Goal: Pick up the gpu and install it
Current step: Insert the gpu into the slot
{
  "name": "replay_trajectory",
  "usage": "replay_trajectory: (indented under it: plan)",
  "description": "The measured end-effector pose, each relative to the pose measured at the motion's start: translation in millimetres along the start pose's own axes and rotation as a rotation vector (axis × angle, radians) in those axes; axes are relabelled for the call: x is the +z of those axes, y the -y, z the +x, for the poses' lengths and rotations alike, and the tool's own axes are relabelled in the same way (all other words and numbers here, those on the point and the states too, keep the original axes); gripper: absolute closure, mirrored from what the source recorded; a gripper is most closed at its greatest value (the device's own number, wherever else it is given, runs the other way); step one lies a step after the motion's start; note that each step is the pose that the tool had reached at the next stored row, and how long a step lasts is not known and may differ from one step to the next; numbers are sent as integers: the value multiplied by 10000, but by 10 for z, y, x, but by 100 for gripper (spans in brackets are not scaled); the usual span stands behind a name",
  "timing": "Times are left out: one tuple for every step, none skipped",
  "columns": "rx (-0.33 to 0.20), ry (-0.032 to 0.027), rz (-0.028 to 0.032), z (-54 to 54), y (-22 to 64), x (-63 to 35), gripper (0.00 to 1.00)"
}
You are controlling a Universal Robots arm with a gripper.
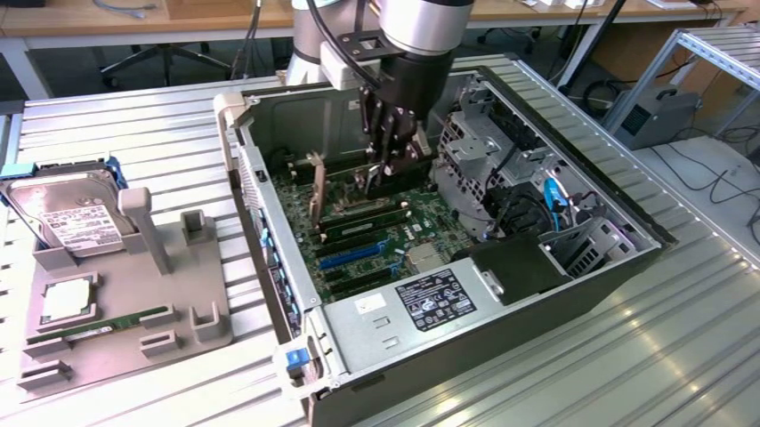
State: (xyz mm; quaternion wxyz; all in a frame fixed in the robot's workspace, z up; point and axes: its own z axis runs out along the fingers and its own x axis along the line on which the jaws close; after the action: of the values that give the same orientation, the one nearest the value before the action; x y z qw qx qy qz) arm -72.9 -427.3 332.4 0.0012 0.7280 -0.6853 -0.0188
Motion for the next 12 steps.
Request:
replay_trajectory:
  plan:
    - [0,0,0,9,-1,0,73]
    - [0,0,0,11,-1,0,73]
    - [0,1,0,13,-1,1,73]
    - [0,0,0,15,-1,0,73]
    - [0,0,0,16,-1,1,73]
    - [0,0,0,22,-1,1,73]
    - [1,0,0,28,-2,1,73]
    - [0,0,0,29,-2,1,73]
    - [0,1,0,31,-2,2,73]
    - [0,0,0,33,-2,2,73]
    - [0,0,0,34,-2,2,73]
    - [0,1,0,36,-2,2,73]
